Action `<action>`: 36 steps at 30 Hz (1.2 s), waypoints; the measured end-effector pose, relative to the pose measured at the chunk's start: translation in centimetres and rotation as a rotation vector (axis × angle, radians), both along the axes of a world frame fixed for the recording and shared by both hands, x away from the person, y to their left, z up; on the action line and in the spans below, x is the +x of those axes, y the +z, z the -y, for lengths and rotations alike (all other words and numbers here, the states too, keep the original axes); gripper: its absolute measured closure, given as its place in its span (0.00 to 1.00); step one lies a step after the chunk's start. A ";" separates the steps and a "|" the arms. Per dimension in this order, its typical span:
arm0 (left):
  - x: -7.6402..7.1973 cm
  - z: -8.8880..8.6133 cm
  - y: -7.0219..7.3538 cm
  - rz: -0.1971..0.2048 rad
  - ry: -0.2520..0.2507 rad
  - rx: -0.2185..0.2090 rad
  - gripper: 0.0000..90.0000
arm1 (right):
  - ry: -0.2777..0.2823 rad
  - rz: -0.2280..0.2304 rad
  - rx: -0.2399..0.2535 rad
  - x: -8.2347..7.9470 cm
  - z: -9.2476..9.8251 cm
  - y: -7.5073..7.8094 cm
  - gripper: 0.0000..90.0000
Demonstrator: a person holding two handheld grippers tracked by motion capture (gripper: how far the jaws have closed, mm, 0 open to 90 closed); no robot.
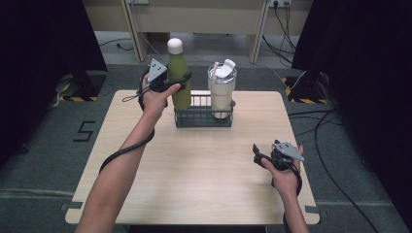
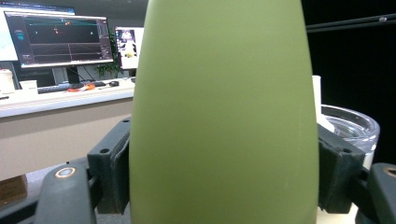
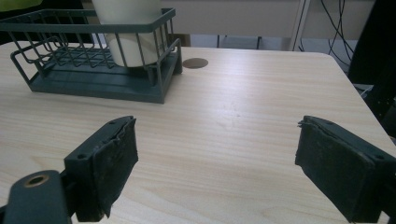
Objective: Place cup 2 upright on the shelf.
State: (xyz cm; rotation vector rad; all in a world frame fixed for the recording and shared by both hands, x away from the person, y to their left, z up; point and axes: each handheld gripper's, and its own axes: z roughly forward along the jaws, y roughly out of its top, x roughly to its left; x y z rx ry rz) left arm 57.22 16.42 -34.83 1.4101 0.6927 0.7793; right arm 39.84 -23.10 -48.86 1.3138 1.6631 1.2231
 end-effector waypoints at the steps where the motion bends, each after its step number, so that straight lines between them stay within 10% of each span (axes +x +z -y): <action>1: 0.2 0.1 -0.1 -0.003 -0.001 -0.001 0.25 | 0.000 -0.001 0.000 0.0 0.0 0.0 0.14; 36: 2.9 2.1 -4.1 -0.108 0.023 0.043 0.25 | 0.014 -0.008 0.000 0.0 0.0 -0.3 0.14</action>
